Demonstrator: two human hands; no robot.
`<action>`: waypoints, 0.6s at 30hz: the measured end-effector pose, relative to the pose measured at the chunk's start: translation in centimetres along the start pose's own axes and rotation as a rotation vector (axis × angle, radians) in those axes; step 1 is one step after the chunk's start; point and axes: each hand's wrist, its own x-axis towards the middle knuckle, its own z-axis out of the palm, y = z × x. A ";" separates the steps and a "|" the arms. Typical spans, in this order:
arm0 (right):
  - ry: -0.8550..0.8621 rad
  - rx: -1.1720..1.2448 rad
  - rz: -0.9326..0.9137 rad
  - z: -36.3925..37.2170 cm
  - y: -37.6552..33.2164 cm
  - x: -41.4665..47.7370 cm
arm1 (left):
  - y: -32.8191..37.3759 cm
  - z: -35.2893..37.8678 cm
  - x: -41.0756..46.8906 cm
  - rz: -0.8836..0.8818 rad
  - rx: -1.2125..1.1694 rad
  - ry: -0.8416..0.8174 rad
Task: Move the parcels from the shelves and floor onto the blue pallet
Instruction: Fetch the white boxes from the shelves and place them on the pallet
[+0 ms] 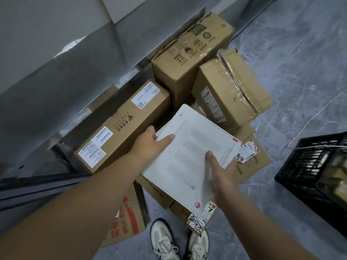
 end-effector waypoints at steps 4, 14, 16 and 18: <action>-0.095 -0.023 -0.111 -0.6 -1.1 -0.8 | -1.2 0.1 -2.7 -0.103 -0.253 0.076; -0.413 -0.240 -0.400 -2.5 -14.7 -10.6 | 7.7 -8.7 -14.0 -0.189 -0.626 0.068; -0.485 -0.286 -0.497 -3.1 -19.2 -14.9 | 10.9 -11.3 -18.2 -0.140 -0.742 0.101; -0.545 -0.326 -0.618 -4.1 -23.4 -20.1 | 13.9 -13.7 -22.9 -0.079 -0.794 0.160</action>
